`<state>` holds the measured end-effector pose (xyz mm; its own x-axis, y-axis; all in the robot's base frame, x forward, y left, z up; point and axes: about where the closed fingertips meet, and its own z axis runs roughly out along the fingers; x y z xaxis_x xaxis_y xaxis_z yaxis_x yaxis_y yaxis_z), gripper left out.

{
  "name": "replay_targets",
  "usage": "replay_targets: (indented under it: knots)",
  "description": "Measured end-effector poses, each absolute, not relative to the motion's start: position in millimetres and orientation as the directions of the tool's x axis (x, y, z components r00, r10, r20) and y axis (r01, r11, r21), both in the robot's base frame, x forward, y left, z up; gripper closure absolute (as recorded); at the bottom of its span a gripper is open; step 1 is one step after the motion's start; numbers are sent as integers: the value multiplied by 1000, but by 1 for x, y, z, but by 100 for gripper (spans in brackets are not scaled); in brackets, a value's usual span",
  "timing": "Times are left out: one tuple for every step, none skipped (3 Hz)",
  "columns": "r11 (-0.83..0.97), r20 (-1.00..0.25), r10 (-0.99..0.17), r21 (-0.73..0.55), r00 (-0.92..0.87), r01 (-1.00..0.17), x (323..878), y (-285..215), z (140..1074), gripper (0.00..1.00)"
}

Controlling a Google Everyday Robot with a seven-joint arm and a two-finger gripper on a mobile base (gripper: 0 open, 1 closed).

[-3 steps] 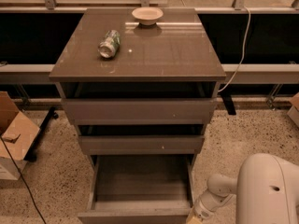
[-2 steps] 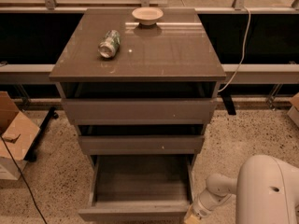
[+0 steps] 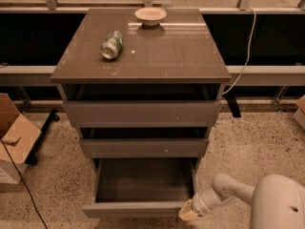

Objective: Close bottom drawer

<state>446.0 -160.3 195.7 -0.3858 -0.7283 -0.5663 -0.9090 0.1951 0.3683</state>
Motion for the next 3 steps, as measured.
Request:
replay_targets:
  knots:
    - [176, -574, -729, 370, -373, -912, 447, -160, 198, 100]
    - [177, -566, -743, 348, -357, -920, 459, -152, 192, 100]
    - [161, -569, -746, 348, -345, -924, 463, -145, 186, 100]
